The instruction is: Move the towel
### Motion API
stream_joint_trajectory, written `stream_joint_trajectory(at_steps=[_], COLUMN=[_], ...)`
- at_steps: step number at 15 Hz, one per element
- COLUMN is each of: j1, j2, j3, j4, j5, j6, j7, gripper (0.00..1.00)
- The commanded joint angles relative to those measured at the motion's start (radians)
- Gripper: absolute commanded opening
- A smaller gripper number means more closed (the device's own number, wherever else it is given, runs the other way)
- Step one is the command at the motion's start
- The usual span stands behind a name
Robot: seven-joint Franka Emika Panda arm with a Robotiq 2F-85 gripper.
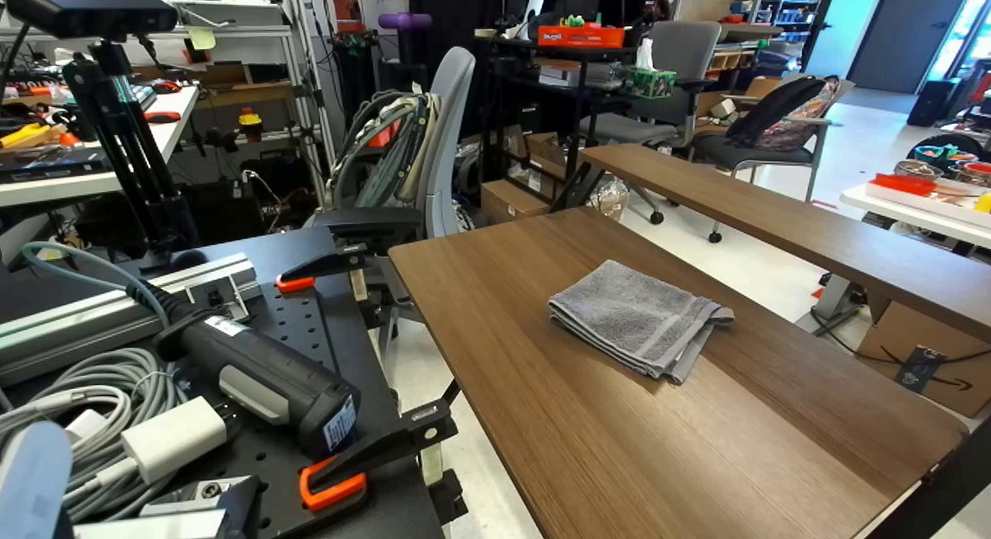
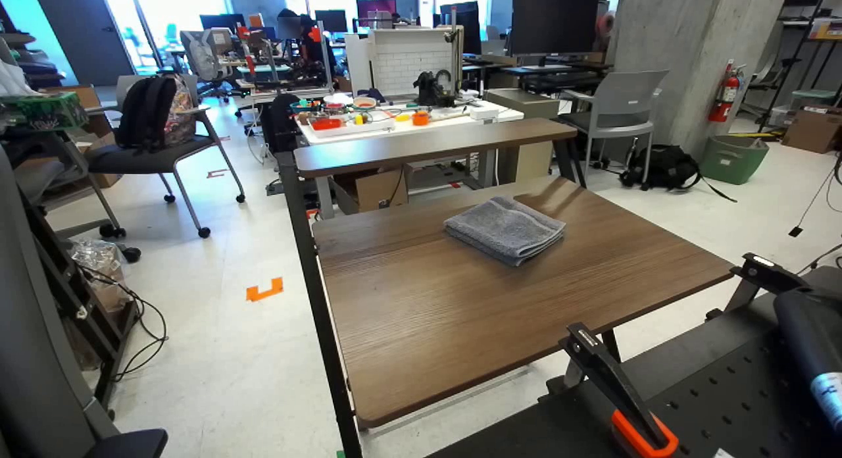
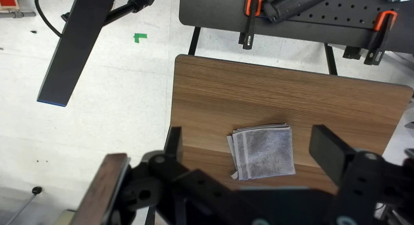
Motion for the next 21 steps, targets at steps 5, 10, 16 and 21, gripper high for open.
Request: stream_joint_trajectory(at_steps=[5,10,16,21], j1=[0.003,0.003,0.011,0.068], j2=[0.000,0.000,-0.001,0.109], j3=[-0.002,-0.002,-0.002,0.053], j4=[0.003,0.003,-0.031,-0.044], j5=[-0.001,-0.001,0.013,0.067], j6=[-0.003,-0.003,0.061,0.182], j7=[0.001,0.001,0.014,0.083], gripper=[1.00,1.00,1.00,1.00])
